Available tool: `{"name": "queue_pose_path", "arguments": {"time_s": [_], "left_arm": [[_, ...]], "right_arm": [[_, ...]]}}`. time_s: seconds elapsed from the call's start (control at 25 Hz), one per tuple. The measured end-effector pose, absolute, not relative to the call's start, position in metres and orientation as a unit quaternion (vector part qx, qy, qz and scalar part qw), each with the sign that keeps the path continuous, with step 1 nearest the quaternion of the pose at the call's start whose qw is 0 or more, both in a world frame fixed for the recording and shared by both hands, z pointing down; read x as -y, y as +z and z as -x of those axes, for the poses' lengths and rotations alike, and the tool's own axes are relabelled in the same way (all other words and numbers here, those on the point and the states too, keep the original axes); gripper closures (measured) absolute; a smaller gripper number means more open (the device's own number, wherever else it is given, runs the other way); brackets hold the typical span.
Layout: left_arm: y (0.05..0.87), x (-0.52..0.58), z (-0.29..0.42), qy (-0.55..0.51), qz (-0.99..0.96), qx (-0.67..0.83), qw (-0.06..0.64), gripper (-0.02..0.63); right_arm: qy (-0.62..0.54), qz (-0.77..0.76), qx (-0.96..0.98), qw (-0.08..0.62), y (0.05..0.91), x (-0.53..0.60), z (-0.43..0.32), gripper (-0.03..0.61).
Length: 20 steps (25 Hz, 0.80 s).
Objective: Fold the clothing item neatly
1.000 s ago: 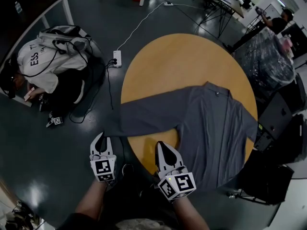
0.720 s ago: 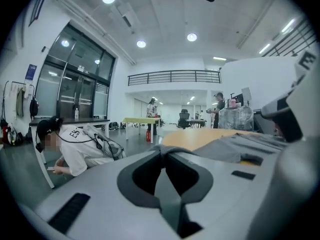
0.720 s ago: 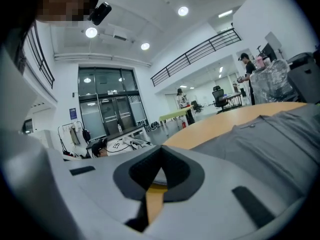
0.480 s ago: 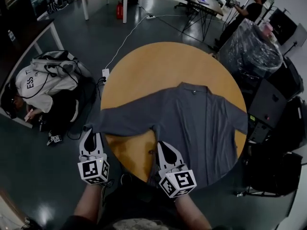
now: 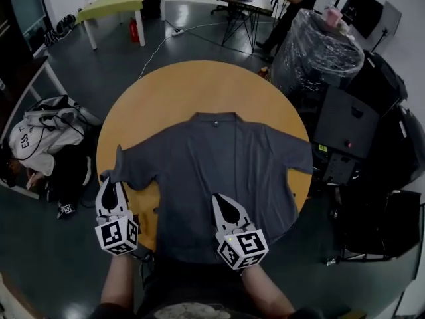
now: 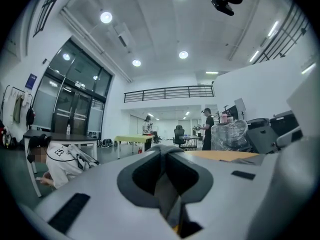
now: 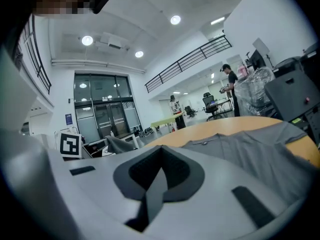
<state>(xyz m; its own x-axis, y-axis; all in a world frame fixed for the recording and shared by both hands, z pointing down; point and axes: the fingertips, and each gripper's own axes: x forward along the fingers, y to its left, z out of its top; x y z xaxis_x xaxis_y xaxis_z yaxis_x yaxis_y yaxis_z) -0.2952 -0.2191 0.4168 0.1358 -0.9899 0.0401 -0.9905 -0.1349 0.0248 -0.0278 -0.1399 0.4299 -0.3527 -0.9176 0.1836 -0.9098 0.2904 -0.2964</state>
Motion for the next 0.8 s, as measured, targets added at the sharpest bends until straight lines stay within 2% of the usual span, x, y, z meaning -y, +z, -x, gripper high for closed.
{"name": "queue_pose_path", "arguments": {"time_s": [0.44,0.8], "left_arm": [[0.418,0.203,0.153,0.03,-0.782,0.623,0.006,0.575],[0.441,0.197,0.137,0.069,-0.796,0.6,0.033,0.575]], "right_arm": [[-0.187,0.59,-0.786,0.016,0.439,0.099,-0.1,0.591],[-0.218,0.587,-0.779,0.009,0.46,0.102,-0.093,0.591]]}}
